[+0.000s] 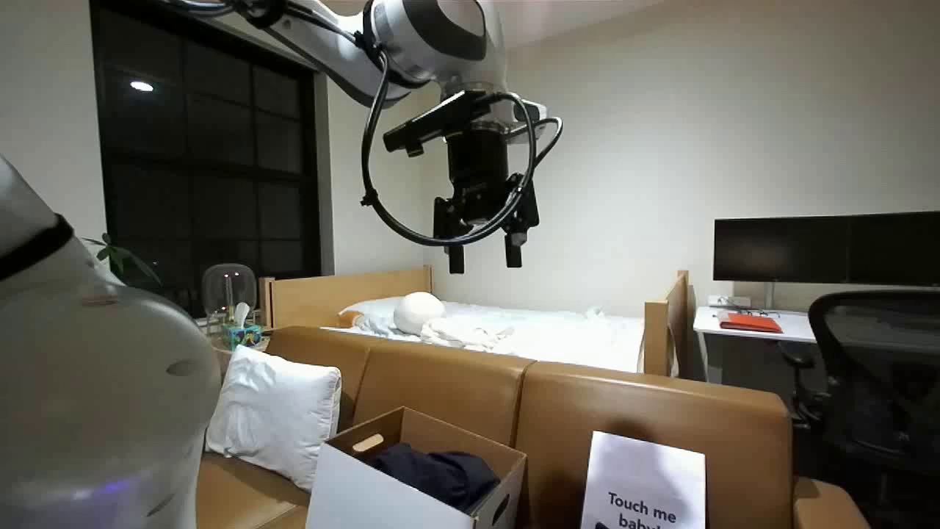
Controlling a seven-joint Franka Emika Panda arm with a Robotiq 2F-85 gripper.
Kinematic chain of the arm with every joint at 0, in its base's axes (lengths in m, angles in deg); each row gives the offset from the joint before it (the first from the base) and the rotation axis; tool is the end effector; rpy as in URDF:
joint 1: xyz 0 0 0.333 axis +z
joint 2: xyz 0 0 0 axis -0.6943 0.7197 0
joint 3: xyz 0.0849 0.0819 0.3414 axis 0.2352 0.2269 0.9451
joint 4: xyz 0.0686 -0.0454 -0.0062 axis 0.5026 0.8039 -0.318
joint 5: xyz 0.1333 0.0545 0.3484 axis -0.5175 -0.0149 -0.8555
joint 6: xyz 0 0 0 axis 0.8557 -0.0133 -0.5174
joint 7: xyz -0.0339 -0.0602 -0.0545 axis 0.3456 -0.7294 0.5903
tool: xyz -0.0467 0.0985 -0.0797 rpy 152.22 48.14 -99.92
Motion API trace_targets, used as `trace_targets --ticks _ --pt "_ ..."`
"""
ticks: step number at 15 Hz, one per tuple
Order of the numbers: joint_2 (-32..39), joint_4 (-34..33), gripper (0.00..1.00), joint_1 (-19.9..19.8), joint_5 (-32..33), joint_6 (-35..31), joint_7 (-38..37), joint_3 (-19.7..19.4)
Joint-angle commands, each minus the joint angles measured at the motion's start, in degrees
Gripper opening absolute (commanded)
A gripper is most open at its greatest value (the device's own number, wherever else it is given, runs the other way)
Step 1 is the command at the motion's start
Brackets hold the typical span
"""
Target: Pick up the black cloth from the sofa and put it in the box
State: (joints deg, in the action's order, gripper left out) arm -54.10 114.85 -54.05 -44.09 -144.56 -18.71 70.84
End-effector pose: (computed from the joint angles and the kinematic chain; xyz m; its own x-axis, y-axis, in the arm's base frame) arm 0.2969 -0.1148 0.5468 0.9639 -0.2573 -0.0687 -0.2483 -0.9616 0.1171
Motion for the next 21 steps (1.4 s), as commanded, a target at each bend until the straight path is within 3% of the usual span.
trace_targets --ticks 1,8,12,15,19,21 --pt "0.03 -0.15 1.0 0.45 0.18 0.18 -0.18 -0.36" --pt "0.03 -0.15 1.0 0.45 0.18 0.18 -0.18 -0.36" --pt "1.99 3.8 1.0 0.95 -5.25 -8.77 -0.09 -3.35" --pt "3.03 10.78 1.0 0.82 -7.77 -21.74 1.15 -4.74" --pt "7.27 20.95 1.0 -0.48 -4.26 -40.09 0.43 -3.32" --pt "10.64 24.04 1.0 -3.88 1.5 -38.26 -3.55 -0.91"
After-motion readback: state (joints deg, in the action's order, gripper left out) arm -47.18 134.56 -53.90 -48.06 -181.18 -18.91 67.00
